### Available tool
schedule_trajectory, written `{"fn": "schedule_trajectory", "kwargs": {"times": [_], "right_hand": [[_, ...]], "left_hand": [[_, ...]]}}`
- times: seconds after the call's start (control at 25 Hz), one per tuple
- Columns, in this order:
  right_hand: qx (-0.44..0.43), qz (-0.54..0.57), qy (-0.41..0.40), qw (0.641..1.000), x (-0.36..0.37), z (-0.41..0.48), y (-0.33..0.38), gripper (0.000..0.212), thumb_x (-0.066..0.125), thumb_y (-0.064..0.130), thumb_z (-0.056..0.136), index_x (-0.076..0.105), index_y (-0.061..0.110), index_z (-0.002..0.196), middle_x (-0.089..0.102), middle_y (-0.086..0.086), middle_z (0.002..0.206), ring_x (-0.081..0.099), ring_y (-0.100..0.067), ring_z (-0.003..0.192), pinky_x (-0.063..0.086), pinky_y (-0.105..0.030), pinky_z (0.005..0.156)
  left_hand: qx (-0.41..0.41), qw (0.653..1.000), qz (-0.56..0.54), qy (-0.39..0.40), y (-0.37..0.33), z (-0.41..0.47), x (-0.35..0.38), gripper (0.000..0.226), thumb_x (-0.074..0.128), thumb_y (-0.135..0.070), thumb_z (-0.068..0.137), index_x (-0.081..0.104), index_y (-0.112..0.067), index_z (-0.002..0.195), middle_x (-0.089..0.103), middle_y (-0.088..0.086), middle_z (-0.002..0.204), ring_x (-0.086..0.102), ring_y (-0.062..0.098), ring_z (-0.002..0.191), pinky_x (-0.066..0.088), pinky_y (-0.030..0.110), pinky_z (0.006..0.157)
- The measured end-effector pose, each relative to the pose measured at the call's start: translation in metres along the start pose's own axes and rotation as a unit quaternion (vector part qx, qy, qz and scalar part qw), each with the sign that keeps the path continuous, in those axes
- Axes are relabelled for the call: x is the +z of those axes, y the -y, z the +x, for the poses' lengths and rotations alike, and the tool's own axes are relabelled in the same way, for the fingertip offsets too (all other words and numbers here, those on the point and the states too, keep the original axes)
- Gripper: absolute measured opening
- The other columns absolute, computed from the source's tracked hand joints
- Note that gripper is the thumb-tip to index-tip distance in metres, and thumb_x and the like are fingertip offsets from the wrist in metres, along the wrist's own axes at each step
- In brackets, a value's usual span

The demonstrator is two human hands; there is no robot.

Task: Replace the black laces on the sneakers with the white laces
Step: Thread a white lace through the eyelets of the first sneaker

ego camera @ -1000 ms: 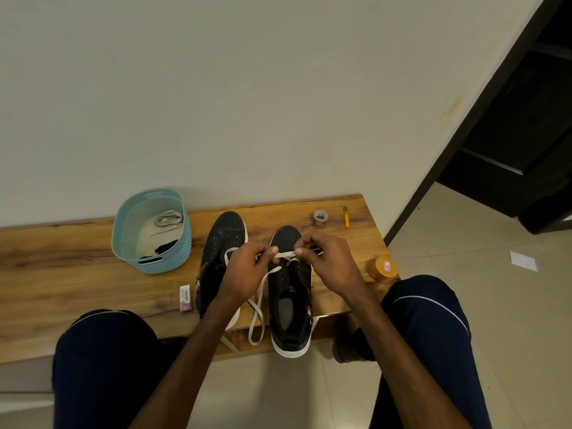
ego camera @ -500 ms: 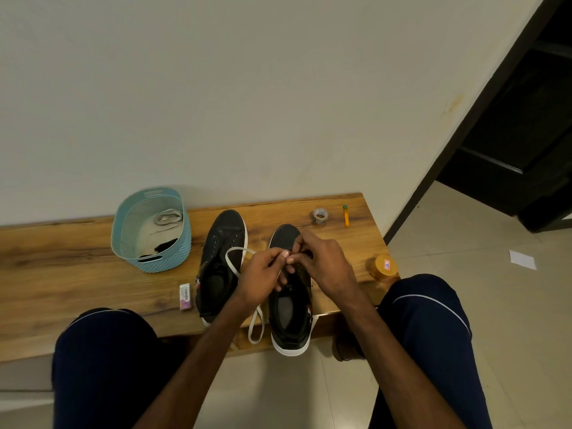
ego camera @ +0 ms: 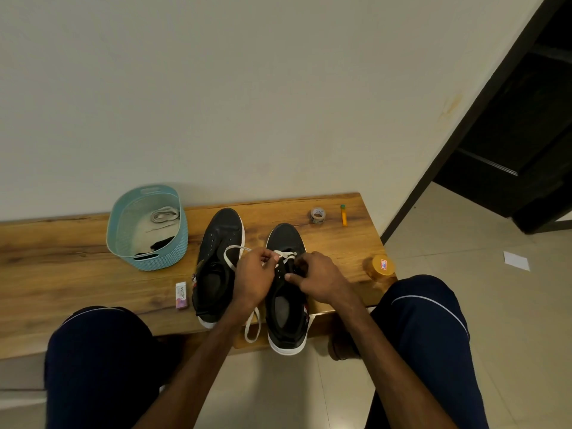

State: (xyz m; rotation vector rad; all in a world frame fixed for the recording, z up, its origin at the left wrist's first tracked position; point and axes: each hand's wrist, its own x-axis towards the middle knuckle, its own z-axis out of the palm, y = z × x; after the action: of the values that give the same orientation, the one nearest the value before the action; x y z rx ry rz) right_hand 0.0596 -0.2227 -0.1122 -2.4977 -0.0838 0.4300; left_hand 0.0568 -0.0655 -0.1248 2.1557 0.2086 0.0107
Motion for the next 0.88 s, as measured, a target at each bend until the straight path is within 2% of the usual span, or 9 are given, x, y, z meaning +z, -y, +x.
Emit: {"fn": "schedule_trajectory", "kwargs": {"times": [0.12,0.2,0.28,0.6,0.88], "right_hand": [[0.000,0.015,-0.001,1.000,-0.001,0.003,-0.001,0.027,0.057,0.018,0.093,0.068,0.007,0.115,0.069,-0.012,0.110,0.063,-0.024,0.098,0.053,-0.037,0.084],[0.014,0.046,0.008,0.999,-0.001,0.002,-0.004,0.030,0.051,0.010,0.095,0.066,0.005,0.121,0.068,-0.013,0.117,0.062,-0.025,0.104,0.051,-0.035,0.088],[0.022,0.067,0.012,0.997,-0.001,0.002,-0.006,0.033,0.048,0.006,0.096,0.063,0.004,0.126,0.066,-0.014,0.123,0.061,-0.024,0.110,0.049,-0.034,0.092],[0.032,0.101,0.024,0.994,0.001,0.007,-0.013,0.039,0.046,0.001,0.096,0.057,0.004,0.133,0.061,-0.015,0.132,0.057,-0.025,0.119,0.046,-0.033,0.100],[0.042,0.123,0.030,0.991,0.001,0.008,-0.018,0.040,0.047,-0.003,0.095,0.058,0.005,0.133,0.062,-0.013,0.130,0.058,-0.023,0.118,0.048,-0.028,0.093]], "left_hand": [[0.042,0.994,0.100,0.015,-0.001,-0.004,0.013,0.013,0.060,-0.024,0.096,0.070,-0.017,0.100,0.070,-0.003,0.100,0.063,0.010,0.090,0.049,0.025,0.076],[0.063,0.984,0.167,0.016,0.000,-0.005,0.020,0.015,0.057,-0.030,0.096,0.068,-0.020,0.100,0.067,-0.003,0.103,0.063,0.013,0.092,0.053,0.036,0.080],[0.070,0.978,0.197,0.014,-0.001,-0.006,0.024,0.018,0.056,-0.033,0.096,0.068,-0.021,0.101,0.064,-0.002,0.104,0.062,0.014,0.091,0.053,0.039,0.080],[0.071,0.974,0.214,0.014,-0.005,-0.004,0.030,0.017,0.055,-0.028,0.098,0.068,-0.019,0.104,0.063,0.001,0.107,0.061,0.015,0.095,0.051,0.034,0.083],[0.070,0.974,0.217,0.011,-0.005,-0.004,0.035,0.020,0.053,-0.023,0.099,0.067,-0.014,0.109,0.063,0.004,0.109,0.060,0.016,0.099,0.045,0.027,0.083]]}}
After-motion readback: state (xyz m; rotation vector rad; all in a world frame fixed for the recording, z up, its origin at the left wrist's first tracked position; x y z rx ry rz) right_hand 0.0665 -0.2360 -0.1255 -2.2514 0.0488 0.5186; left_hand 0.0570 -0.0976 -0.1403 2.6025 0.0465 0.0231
